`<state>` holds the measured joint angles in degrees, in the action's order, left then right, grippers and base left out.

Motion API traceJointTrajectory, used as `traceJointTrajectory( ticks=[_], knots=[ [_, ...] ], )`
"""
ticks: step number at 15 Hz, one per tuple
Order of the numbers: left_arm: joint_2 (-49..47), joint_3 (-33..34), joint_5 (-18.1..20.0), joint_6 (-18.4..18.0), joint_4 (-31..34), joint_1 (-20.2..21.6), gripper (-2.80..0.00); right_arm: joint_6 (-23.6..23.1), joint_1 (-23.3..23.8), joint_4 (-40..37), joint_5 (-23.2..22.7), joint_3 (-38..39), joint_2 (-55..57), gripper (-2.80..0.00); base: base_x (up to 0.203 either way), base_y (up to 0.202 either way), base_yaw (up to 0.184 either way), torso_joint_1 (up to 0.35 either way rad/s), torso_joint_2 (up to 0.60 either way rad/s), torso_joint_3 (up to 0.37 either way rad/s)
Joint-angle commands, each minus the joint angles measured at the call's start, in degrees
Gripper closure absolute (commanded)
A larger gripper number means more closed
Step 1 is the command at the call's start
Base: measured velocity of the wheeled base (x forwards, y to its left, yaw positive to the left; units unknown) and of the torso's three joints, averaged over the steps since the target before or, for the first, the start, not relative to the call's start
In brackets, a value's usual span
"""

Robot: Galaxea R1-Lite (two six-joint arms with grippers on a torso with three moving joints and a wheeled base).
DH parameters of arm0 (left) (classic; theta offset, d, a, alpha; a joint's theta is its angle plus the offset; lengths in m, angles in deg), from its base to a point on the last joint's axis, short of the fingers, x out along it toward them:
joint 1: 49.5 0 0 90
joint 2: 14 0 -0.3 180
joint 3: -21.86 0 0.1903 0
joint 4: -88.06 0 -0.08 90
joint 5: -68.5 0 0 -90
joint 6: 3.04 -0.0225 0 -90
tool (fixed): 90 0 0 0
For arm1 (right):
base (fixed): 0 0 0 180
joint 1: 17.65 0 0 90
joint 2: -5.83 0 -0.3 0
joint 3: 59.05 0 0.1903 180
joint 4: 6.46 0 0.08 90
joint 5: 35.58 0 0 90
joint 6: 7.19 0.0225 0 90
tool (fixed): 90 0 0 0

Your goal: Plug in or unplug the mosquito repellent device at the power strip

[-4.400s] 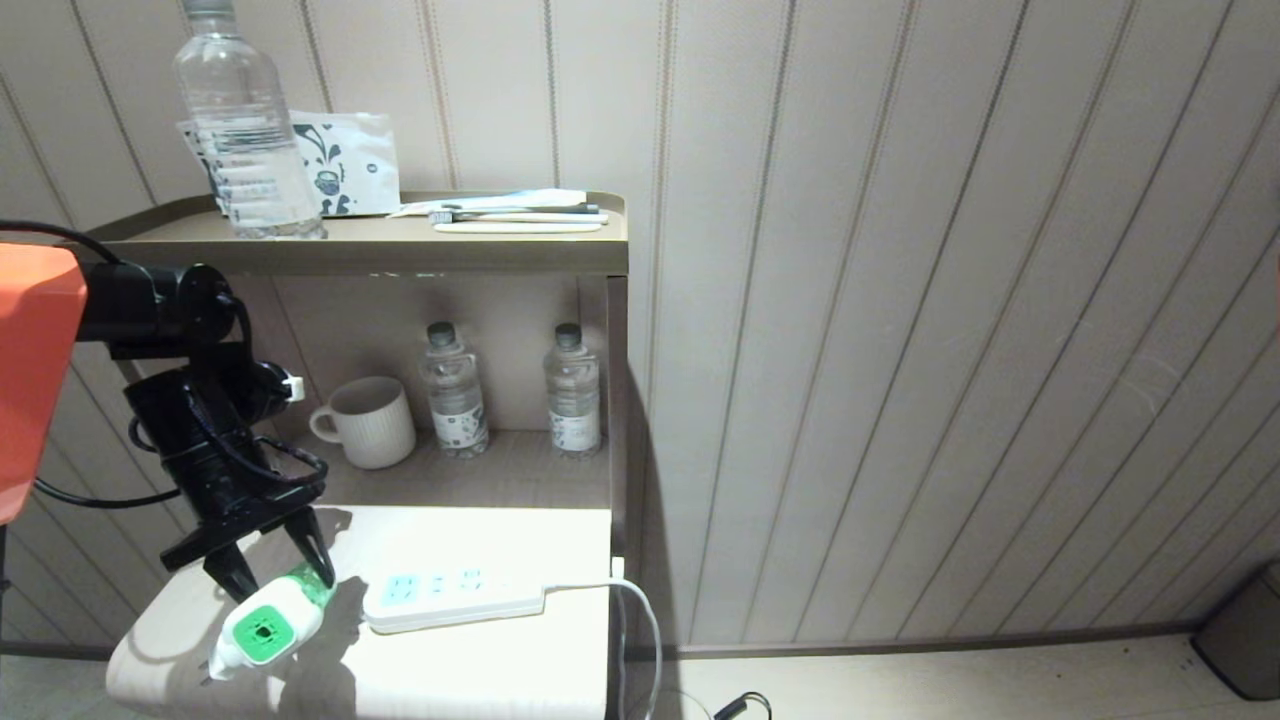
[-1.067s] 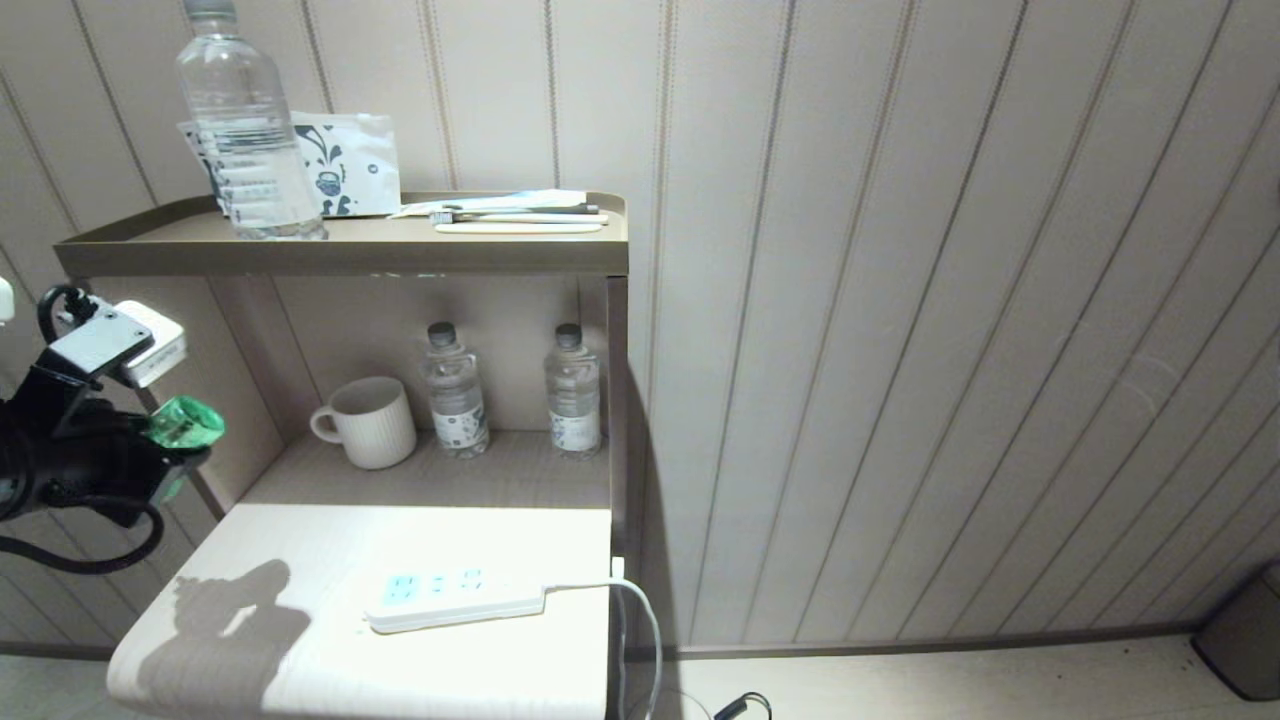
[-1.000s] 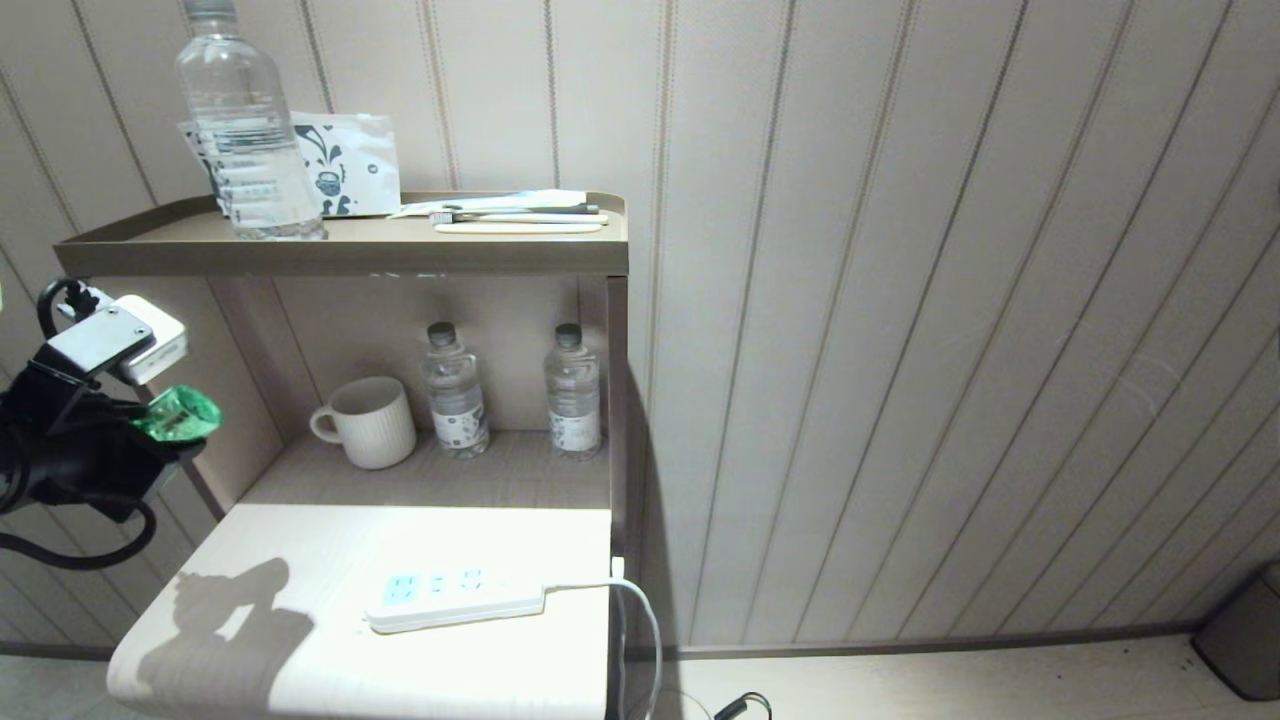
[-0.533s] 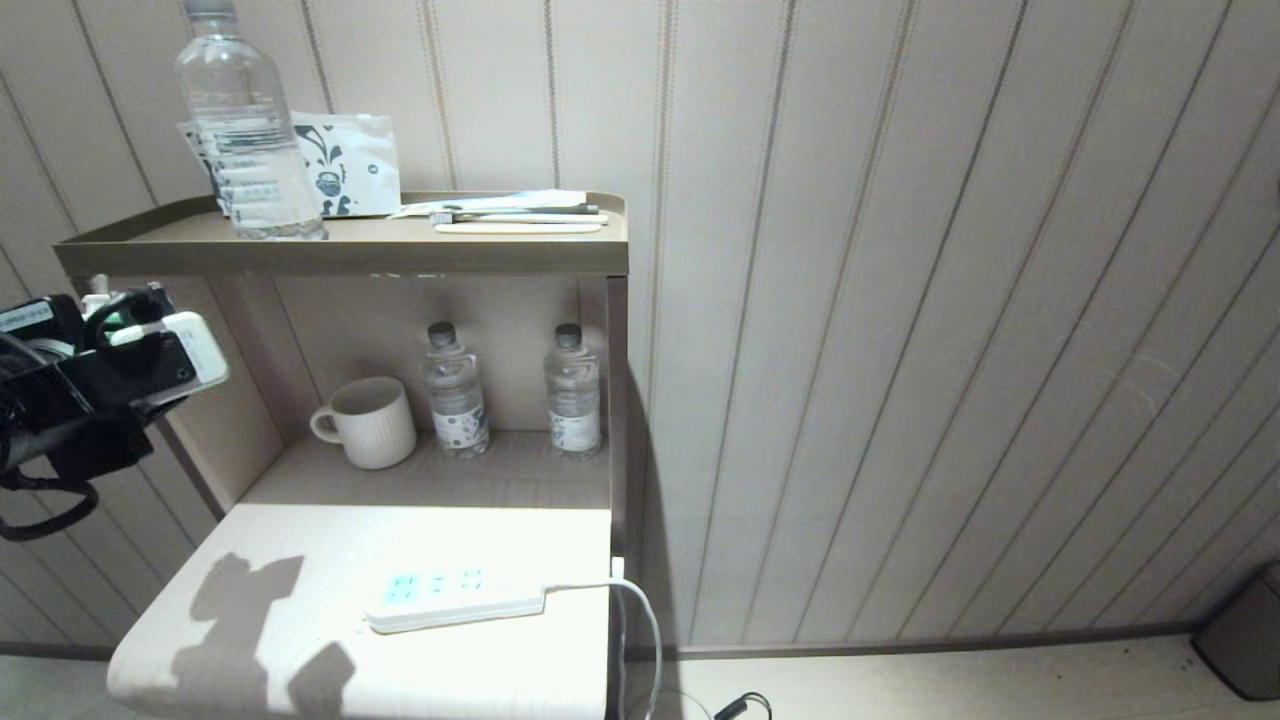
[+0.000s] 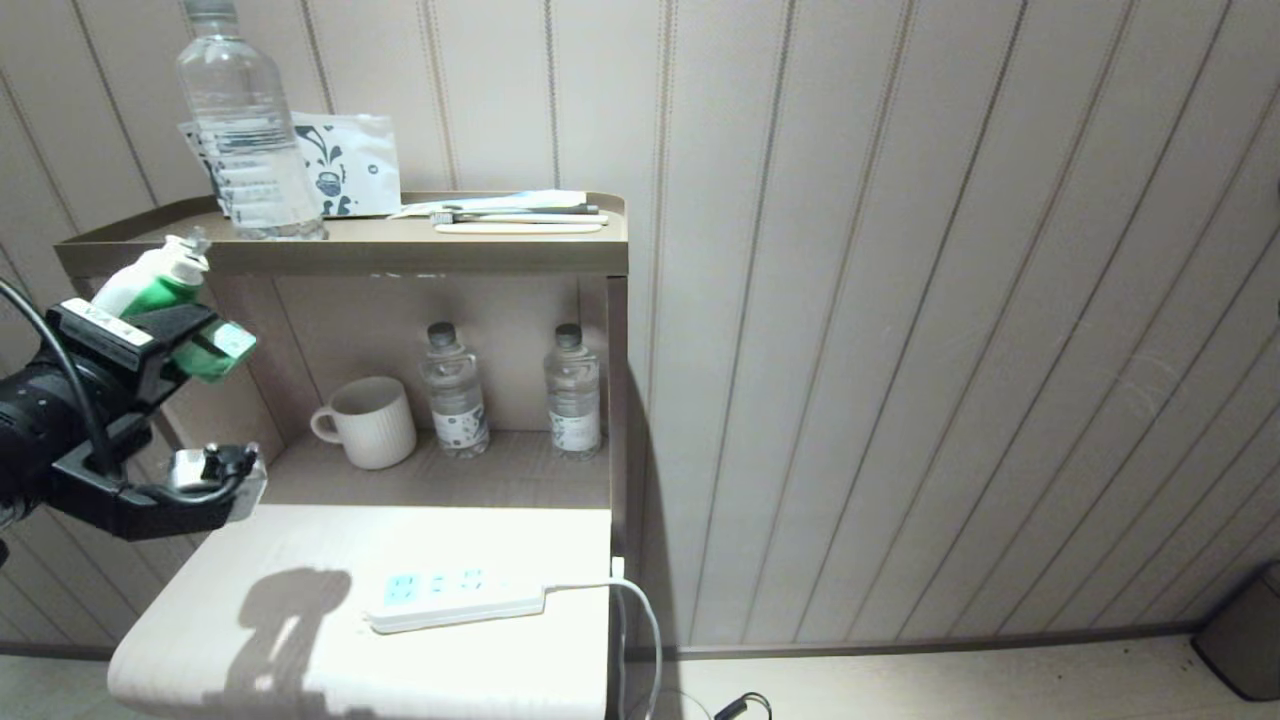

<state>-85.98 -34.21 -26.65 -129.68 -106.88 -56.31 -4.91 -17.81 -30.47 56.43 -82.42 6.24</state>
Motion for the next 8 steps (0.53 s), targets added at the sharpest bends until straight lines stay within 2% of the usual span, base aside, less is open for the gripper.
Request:
traceJointTrajectory(
  ticks=[1, 2, 3, 6, 8],
  knots=[
    [0.30, 1.41, 2.11, -12.42, -2.56, -0.65, 0.00, 0.01, -0.02, -0.07, 0.02, 0.00, 0.02, 0.00, 0.000, 0.000, 0.000, 0.000, 0.00, 0.000],
    [0.41, 2.29, 3.32, -16.64, -3.47, -0.71, 0.00, 0.02, -0.02, -0.07, 0.02, 0.00, 0.02, 0.00, 0.000, 0.000, 0.000, 0.000, 0.00, 0.000],
    [0.52, 4.71, 4.00, -18.61, -4.10, -0.73, 0.00, 0.09, -0.02, 0.02, 0.02, 0.00, 0.02, 0.00, 0.000, 0.000, 0.000, 0.000, 0.00, 0.000],
    [0.43, 10.17, 4.23, -20.06, -7.98, -0.67, 0.00, 0.04, -0.02, 0.01, 0.02, 0.00, 0.02, 0.00, 0.000, 0.000, 0.000, 0.000, 0.00, 0.000],
    [-0.90, 10.18, 3.91, -20.23, -8.37, -0.66, 0.00, 0.01, -0.02, -0.03, 0.02, 0.00, 0.02, 0.00, 0.000, 0.000, 0.000, 0.000, 0.00, 0.000]
  ],
)
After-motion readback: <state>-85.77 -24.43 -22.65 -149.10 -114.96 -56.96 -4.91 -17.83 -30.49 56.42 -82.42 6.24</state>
